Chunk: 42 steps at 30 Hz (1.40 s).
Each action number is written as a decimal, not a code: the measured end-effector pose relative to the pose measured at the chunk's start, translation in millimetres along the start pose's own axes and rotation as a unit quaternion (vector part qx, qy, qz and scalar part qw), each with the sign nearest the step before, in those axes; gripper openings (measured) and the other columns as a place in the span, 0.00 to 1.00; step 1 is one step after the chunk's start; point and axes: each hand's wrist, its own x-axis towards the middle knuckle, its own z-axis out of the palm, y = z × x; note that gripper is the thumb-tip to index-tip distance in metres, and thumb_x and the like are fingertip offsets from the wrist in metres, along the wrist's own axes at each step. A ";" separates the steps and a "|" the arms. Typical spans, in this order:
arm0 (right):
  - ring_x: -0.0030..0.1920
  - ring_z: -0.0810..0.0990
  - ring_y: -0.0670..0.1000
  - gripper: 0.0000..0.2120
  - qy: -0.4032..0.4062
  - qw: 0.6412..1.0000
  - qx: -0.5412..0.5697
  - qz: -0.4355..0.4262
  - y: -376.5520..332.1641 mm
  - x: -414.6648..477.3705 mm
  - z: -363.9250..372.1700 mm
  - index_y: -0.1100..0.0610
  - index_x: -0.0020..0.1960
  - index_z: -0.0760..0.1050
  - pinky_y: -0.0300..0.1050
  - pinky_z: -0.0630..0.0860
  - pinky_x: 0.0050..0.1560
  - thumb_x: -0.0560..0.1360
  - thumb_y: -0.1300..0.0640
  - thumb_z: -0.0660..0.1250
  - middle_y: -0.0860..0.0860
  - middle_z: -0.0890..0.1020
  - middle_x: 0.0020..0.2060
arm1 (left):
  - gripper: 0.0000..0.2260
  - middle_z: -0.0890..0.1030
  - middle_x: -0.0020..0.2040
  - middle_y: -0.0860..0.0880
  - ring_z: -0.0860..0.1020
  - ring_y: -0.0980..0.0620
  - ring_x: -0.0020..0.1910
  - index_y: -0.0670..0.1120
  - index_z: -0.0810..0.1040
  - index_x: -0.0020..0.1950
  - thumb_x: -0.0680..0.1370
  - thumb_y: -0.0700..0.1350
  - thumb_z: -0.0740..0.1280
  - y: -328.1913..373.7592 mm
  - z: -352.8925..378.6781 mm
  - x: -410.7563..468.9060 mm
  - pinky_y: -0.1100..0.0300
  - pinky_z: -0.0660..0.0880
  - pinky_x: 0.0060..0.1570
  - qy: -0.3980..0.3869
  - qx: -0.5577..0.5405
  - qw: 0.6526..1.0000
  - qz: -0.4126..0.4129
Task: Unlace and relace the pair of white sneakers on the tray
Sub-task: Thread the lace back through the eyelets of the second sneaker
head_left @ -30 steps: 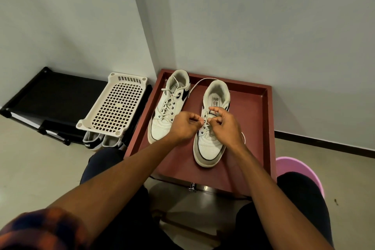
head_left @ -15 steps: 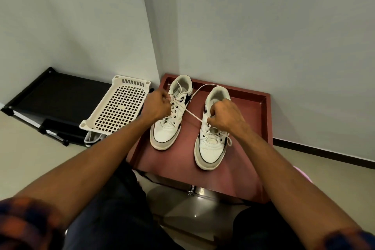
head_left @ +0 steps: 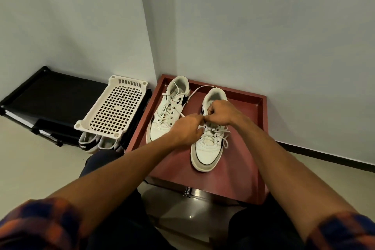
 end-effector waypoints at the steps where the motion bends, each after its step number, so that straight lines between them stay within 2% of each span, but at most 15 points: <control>1: 0.28 0.74 0.45 0.15 0.004 1.000 0.007 0.001 1.1 0.0 1.4 0.54 0.30 0.75 0.40 0.65 0.30 0.73 0.52 0.70 0.47 0.77 0.25 | 0.11 0.79 0.54 0.45 0.79 0.44 0.51 0.45 0.75 0.59 0.81 0.48 0.62 -0.9 1.5 1.5 0.53 0.72 0.45 -0.001 0.001 1.000 0.002; 4: 0.29 0.74 0.47 0.16 0.013 1.000 0.016 0.005 6.0 2.2 7.4 0.54 0.30 0.74 0.42 0.66 0.33 0.73 0.49 0.70 0.47 0.77 0.27 | 0.07 0.80 0.49 0.43 0.78 0.43 0.44 0.47 0.71 0.54 0.83 0.49 0.57 -8.8 -5.5 3.1 0.54 0.69 0.40 -0.033 0.027 0.999 0.018; 7: 0.30 0.73 0.47 0.16 0.024 0.999 0.023 0.002 11.8 3.0 11.2 0.54 0.31 0.73 0.43 0.67 0.34 0.72 0.48 0.71 0.48 0.77 0.28 | 0.05 0.80 0.46 0.42 0.77 0.41 0.43 0.48 0.65 0.48 0.82 0.46 0.58 -26.4 -28.1 6.1 0.50 0.71 0.40 -0.016 0.043 0.999 -0.014; 9: 0.29 0.72 0.46 0.16 0.027 0.999 0.038 0.001 16.0 4.0 12.2 0.54 0.30 0.72 0.43 0.68 0.35 0.72 0.49 0.72 0.48 0.75 0.27 | 0.01 0.80 0.46 0.42 0.77 0.41 0.42 0.47 0.67 0.49 0.80 0.43 0.59 -43.1 -49.8 8.4 0.49 0.73 0.41 0.019 0.061 0.996 -0.058; 12: 0.28 0.71 0.46 0.17 0.027 0.999 0.044 0.004 14.4 5.3 14.7 0.54 0.29 0.71 0.43 0.67 0.34 0.71 0.48 0.72 0.46 0.73 0.25 | 0.07 0.79 0.45 0.41 0.78 0.38 0.43 0.45 0.69 0.57 0.79 0.42 0.60 -66.7 -80.4 7.1 0.48 0.73 0.40 0.108 0.080 0.982 -0.132; 15: 0.27 0.70 0.45 0.19 0.034 0.998 0.051 0.011 12.5 6.3 15.7 0.54 0.27 0.70 0.42 0.65 0.32 0.71 0.49 0.72 0.46 0.72 0.23 | 0.10 0.77 0.49 0.42 0.78 0.38 0.45 0.44 0.71 0.61 0.81 0.44 0.59 -72.0 -95.2 5.7 0.46 0.73 0.43 0.153 0.102 0.972 -0.146; 18: 0.28 0.71 0.45 0.19 0.038 0.998 0.040 0.007 12.3 6.3 15.5 0.54 0.28 0.70 0.42 0.64 0.32 0.72 0.48 0.71 0.46 0.73 0.24 | 0.17 0.71 0.64 0.43 0.79 0.37 0.49 0.45 0.70 0.67 0.78 0.43 0.62 -57.8 -86.7 2.3 0.44 0.77 0.43 0.123 0.127 0.978 -0.113; 20: 0.28 0.71 0.45 0.19 0.040 0.999 0.029 0.003 12.0 5.7 15.7 0.53 0.28 0.70 0.42 0.63 0.32 0.73 0.48 0.71 0.46 0.73 0.25 | 0.19 0.68 0.68 0.45 0.79 0.38 0.50 0.47 0.70 0.68 0.77 0.43 0.62 -42.1 -69.7 0.8 0.46 0.77 0.42 0.091 0.130 0.985 -0.068; 23: 0.29 0.71 0.45 0.19 0.044 0.999 0.010 -0.003 10.1 4.6 14.2 0.53 0.29 0.70 0.43 0.62 0.33 0.74 0.47 0.69 0.47 0.74 0.26 | 0.18 0.70 0.64 0.46 0.79 0.41 0.53 0.46 0.70 0.67 0.77 0.46 0.62 -17.3 -38.5 1.1 0.47 0.78 0.45 0.006 0.130 0.992 -0.005; 26: 0.31 0.73 0.45 0.18 0.033 0.999 -0.003 -0.008 9.9 3.7 13.6 0.53 0.30 0.72 0.43 0.63 0.34 0.74 0.46 0.69 0.48 0.77 0.28 | 0.16 0.73 0.60 0.46 0.78 0.43 0.54 0.47 0.73 0.65 0.80 0.52 0.61 -4.9 -15.7 2.6 0.47 0.76 0.49 -0.061 0.123 0.990 -0.012; 29: 0.32 0.75 0.47 0.15 0.026 0.999 -0.015 -0.013 13.2 2.9 14.0 0.52 0.30 0.74 0.42 0.64 0.33 0.71 0.46 0.70 0.47 0.78 0.29 | 0.12 0.78 0.53 0.45 0.78 0.43 0.51 0.47 0.76 0.55 0.83 0.53 0.57 -5.8 -11.9 6.6 0.49 0.75 0.48 -0.083 0.093 0.992 0.017; 32: 0.34 0.76 0.48 0.17 0.027 0.999 -0.037 -0.024 14.3 1.8 15.2 0.52 0.31 0.74 0.43 0.64 0.34 0.71 0.43 0.70 0.48 0.79 0.30 | 0.09 0.81 0.47 0.44 0.79 0.42 0.46 0.49 0.71 0.45 0.82 0.50 0.58 -17.9 -23.0 11.0 0.52 0.72 0.43 -0.120 0.056 0.990 0.039; 35: 0.37 0.78 0.49 0.17 0.014 0.998 -0.050 -0.027 16.3 2.0 11.8 0.53 0.34 0.77 0.43 0.64 0.36 0.73 0.42 0.71 0.50 0.82 0.34 | 0.10 0.81 0.45 0.43 0.79 0.41 0.47 0.46 0.73 0.45 0.83 0.47 0.58 -41.8 -54.8 17.5 0.54 0.68 0.42 -0.056 0.062 0.996 -0.013; 38: 0.38 0.80 0.50 0.17 0.001 0.999 -0.042 -0.024 16.4 2.1 9.7 0.55 0.36 0.79 0.42 0.65 0.36 0.74 0.43 0.71 0.50 0.83 0.34 | 0.11 0.82 0.50 0.41 0.79 0.39 0.50 0.44 0.78 0.55 0.83 0.47 0.58 -67.0 -91.0 23.7 0.53 0.70 0.44 0.042 0.070 0.994 -0.078; 42: 0.39 0.79 0.50 0.16 0.001 0.999 -0.041 -0.019 12.6 3.1 11.2 0.53 0.34 0.77 0.40 0.64 0.34 0.74 0.43 0.71 0.49 0.82 0.35 | 0.12 0.82 0.52 0.44 0.80 0.40 0.51 0.49 0.80 0.56 0.82 0.51 0.59 -74.5 -99.4 27.1 0.52 0.72 0.44 0.070 0.111 0.983 -0.132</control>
